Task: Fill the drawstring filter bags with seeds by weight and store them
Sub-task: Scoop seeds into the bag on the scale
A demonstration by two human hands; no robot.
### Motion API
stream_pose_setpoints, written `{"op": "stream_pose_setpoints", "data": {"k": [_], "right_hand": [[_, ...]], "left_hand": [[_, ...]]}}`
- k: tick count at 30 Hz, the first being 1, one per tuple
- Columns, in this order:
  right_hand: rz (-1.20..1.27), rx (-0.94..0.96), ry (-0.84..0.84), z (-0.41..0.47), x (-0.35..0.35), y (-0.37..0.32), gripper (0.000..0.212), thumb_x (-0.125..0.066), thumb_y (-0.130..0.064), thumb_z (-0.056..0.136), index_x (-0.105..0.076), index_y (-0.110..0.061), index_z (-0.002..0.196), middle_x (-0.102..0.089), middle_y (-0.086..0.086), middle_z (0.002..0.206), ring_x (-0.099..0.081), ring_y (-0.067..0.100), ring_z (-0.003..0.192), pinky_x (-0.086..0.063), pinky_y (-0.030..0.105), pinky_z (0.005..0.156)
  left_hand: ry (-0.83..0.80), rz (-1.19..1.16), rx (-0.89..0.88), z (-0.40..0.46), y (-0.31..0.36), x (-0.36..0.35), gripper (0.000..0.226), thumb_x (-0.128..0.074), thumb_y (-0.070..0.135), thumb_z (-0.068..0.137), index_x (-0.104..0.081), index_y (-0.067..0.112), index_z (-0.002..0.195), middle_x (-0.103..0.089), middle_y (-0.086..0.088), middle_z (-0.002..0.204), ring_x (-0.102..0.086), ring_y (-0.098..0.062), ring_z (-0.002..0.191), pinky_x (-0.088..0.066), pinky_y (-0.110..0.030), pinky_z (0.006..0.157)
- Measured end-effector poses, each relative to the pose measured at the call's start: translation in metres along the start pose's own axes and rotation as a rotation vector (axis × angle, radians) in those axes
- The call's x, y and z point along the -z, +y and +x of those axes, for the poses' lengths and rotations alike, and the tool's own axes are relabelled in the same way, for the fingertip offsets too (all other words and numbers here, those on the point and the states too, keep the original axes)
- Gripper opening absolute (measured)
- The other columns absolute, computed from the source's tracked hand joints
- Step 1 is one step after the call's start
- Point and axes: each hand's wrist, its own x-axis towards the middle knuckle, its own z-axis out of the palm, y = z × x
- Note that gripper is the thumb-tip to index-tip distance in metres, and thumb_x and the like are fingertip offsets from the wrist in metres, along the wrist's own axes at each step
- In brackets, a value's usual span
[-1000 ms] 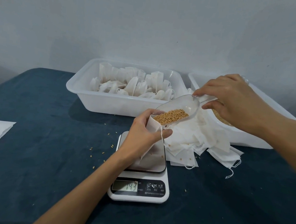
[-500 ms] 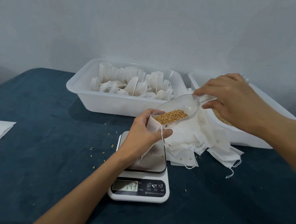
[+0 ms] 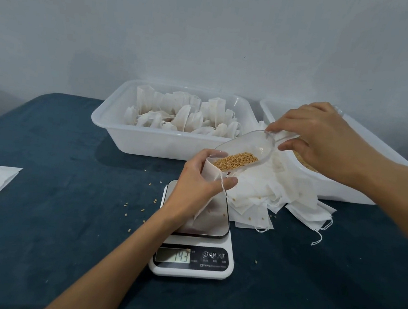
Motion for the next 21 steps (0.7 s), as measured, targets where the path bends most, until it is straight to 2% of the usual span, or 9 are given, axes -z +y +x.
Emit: {"op": "stream_pose_setpoints", "data": {"k": [4, 12, 21], "right_hand": [[-0.009, 0.001, 0.002, -0.0001, 0.0004, 0.0003, 0.035, -0.08, -0.01, 0.083, -0.073, -0.017, 0.117, -0.072, 0.003, 0.104, -0.063, 0.032, 0.101, -0.032, 0.042, 0.099], [-0.018, 0.006, 0.009, 0.0009, 0.001, -0.0004, 0.034, -0.08, -0.008, 0.082, -0.073, -0.016, 0.115, -0.072, 0.004, 0.104, -0.063, 0.032, 0.101, -0.033, 0.043, 0.099], [-0.01, 0.003, 0.009, 0.0009, 0.0028, -0.0025, 0.034, -0.08, -0.007, 0.083, -0.073, -0.015, 0.115, -0.072, 0.004, 0.104, -0.063, 0.032, 0.101, -0.035, 0.046, 0.1]], "left_hand": [[0.002, 0.015, -0.006, -0.0001, 0.001, 0.0004, 0.047, -0.087, 0.016, 0.081, -0.067, 0.032, 0.119, -0.076, 0.011, 0.117, -0.071, -0.007, 0.109, -0.052, -0.027, 0.096], [0.006, 0.009, 0.002, -0.0005, 0.0017, 0.0002, 0.047, -0.087, 0.015, 0.081, -0.067, 0.031, 0.119, -0.075, 0.005, 0.121, -0.071, -0.015, 0.114, -0.052, -0.044, 0.107], [0.008, 0.005, -0.002, -0.0006, 0.0035, -0.0003, 0.046, -0.087, 0.014, 0.08, -0.067, 0.031, 0.119, -0.074, 0.006, 0.121, -0.07, -0.014, 0.115, -0.051, -0.04, 0.107]]}}
